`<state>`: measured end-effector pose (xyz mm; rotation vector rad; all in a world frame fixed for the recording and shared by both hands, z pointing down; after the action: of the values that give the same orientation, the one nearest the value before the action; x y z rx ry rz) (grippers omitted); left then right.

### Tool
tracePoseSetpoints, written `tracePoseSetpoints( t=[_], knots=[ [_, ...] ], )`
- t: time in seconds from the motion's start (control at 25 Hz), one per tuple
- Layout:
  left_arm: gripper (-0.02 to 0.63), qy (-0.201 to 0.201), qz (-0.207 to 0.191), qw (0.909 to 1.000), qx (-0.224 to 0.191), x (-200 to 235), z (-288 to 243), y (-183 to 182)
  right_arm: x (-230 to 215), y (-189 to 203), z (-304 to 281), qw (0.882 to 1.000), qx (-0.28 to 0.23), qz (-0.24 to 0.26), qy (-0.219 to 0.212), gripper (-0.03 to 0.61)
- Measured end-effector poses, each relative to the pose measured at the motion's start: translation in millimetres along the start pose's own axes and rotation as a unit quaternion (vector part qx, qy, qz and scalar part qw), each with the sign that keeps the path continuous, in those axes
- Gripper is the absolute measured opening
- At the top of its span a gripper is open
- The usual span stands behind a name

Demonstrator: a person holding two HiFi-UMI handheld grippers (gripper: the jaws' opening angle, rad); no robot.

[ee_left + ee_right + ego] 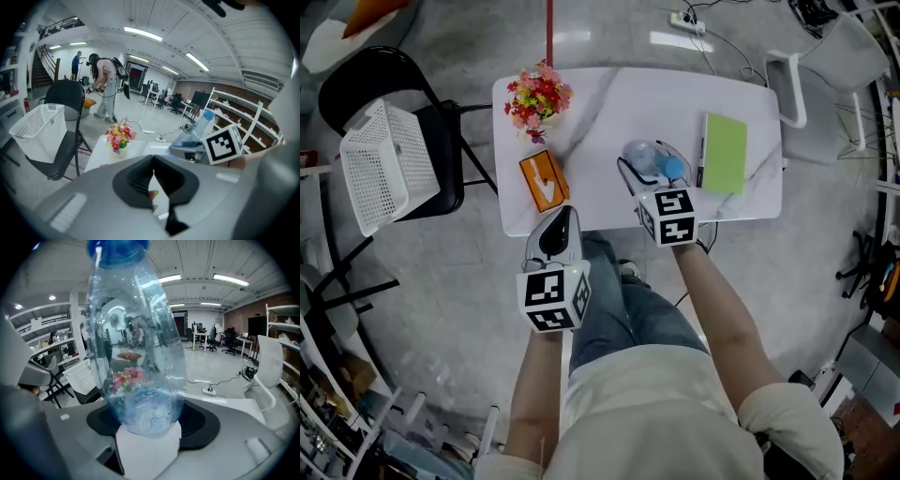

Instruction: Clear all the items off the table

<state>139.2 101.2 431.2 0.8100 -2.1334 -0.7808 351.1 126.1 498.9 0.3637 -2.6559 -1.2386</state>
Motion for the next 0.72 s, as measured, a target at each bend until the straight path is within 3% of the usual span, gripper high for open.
tracePoseSetpoints(
  t=[0.44, 0.72],
  knots=[
    [0.008, -0.022, -0.023, 0.9993, -0.018, -39, 44, -5, -10, -14, 80, 0.999, -0.030, 0.038, -0.021, 0.339],
    [0.008, -0.034, -0.031, 0.9984, -0.031, -68, 73, -2, -19, -20, 134, 0.999, -0.044, 0.021, -0.017, 0.339]
  ],
)
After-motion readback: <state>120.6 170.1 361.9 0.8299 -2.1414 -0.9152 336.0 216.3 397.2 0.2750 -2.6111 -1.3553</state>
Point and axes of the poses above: the fingertips, and each gripper's own axes: z backward along the fingers, x to its left, y out of its underside, the point moved 8 cm from there along z, backward along the fingers, and after that the axes turned 12 degrees about y, right-handed, at the moved point
